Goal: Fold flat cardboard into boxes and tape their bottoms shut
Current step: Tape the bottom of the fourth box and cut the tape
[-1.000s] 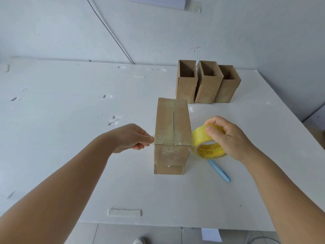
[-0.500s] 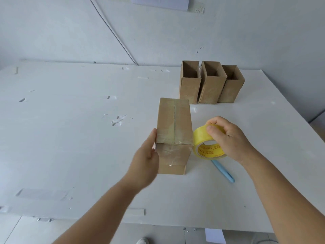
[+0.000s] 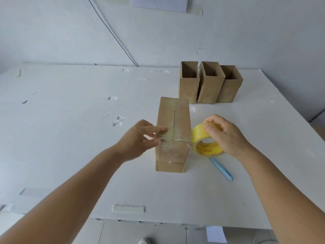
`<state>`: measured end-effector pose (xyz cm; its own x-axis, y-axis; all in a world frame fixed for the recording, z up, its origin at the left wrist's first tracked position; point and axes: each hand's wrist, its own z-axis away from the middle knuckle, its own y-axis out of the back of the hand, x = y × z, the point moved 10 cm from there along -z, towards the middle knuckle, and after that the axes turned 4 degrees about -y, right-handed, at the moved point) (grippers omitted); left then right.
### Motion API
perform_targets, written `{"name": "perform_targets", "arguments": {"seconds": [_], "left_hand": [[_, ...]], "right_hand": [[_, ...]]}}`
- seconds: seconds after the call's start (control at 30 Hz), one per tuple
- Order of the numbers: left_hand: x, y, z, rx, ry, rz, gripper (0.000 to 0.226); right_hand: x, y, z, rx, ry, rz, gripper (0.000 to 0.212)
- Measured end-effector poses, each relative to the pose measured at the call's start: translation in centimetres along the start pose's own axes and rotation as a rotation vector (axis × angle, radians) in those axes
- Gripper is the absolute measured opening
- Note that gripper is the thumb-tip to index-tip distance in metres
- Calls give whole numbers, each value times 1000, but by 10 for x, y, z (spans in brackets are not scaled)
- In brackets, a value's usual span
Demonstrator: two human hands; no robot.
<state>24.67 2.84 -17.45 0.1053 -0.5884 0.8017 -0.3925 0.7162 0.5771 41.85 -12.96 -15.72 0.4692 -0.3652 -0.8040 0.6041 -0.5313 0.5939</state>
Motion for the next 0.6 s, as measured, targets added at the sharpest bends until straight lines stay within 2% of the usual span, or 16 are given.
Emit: {"name": "perform_targets", "arguments": {"seconds": [0.13,0.27,0.33,0.4,0.5,0.6], "left_hand": [[27,0,-19,-167,-157,-470,57],[73,-46,-53,-316,-372,-650,79],[75,-73,-68,-452,-401,-720,79],[68,-88,-78,-550,-401,-682,72],[60,-91,-84,-524,-434,-657,66],[58,-84,-82,-433,-472,-643,77]], "right_hand": [[-3,1,-1,2,-7,8,16],[-2,1,-1,0,-14,2,12],[-3,3,-1,2,-16,2,11],[0,6,-2,7,-34,4,14],[6,6,-3,-9,-57,1,17],[4,2,-4,-3,-23,-16,21]]}}
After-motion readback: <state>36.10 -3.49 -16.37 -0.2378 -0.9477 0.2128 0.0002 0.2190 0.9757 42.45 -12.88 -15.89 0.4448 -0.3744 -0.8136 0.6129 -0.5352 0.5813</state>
